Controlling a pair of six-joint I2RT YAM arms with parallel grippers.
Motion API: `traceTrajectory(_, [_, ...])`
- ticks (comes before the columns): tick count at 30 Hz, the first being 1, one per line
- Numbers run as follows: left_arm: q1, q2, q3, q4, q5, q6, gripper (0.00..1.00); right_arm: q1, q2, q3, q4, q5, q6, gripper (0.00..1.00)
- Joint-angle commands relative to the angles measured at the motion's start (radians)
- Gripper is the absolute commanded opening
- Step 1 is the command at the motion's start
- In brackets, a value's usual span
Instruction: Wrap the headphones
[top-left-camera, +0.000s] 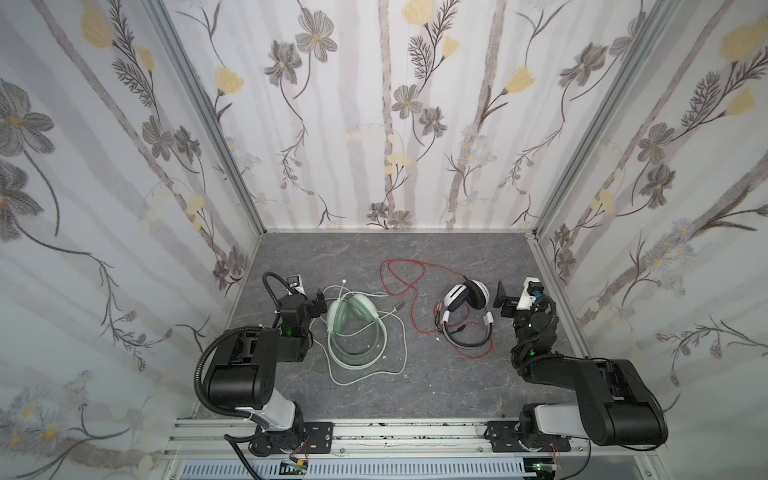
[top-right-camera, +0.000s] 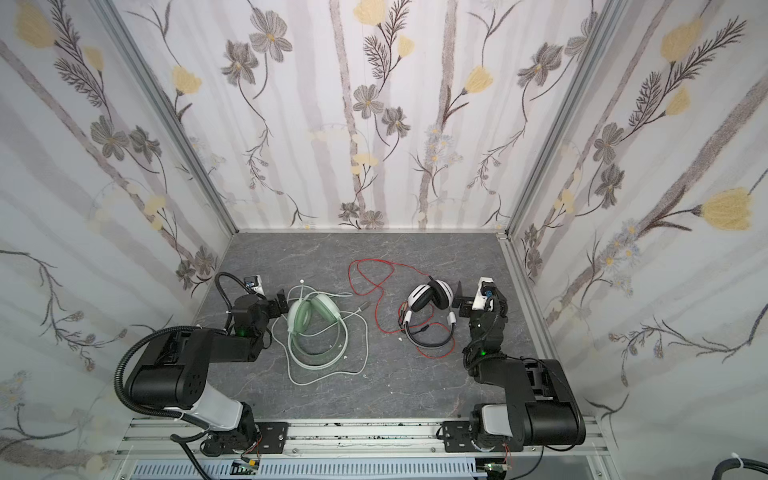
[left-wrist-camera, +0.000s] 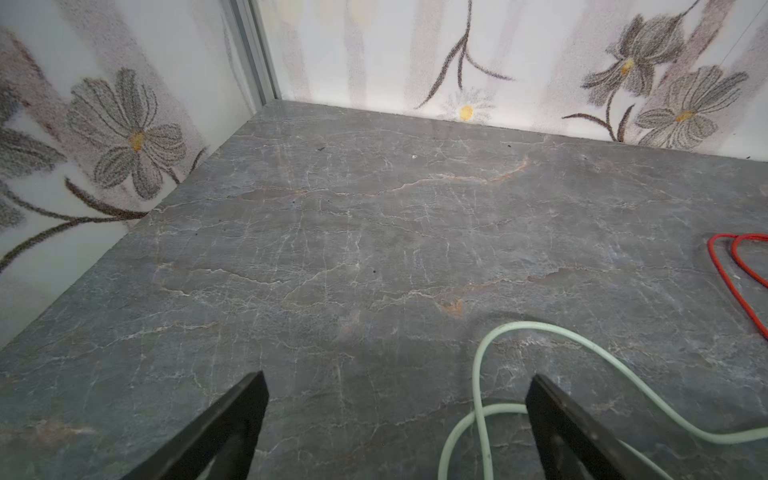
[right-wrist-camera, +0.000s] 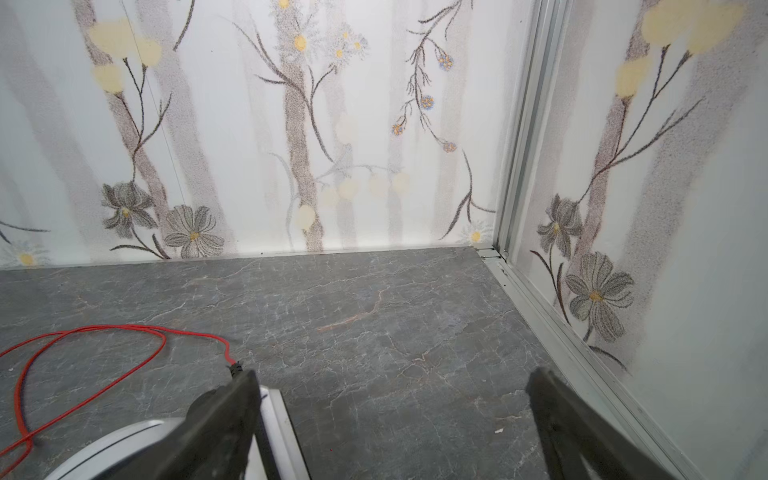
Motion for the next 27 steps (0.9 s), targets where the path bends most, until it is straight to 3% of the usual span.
traceTrajectory(1, [-0.001,0.001,0.001,0.020,-0.001,0.005,1.00,0.000,-0.001,0.007,0.033,0.006,0.001,1.00])
traceTrajectory(27, [0.002,0.001,0.002,0.020,0.002,0.002,1.00,-0.012,-0.002,0.007,0.033,-0.016,0.006,1.00])
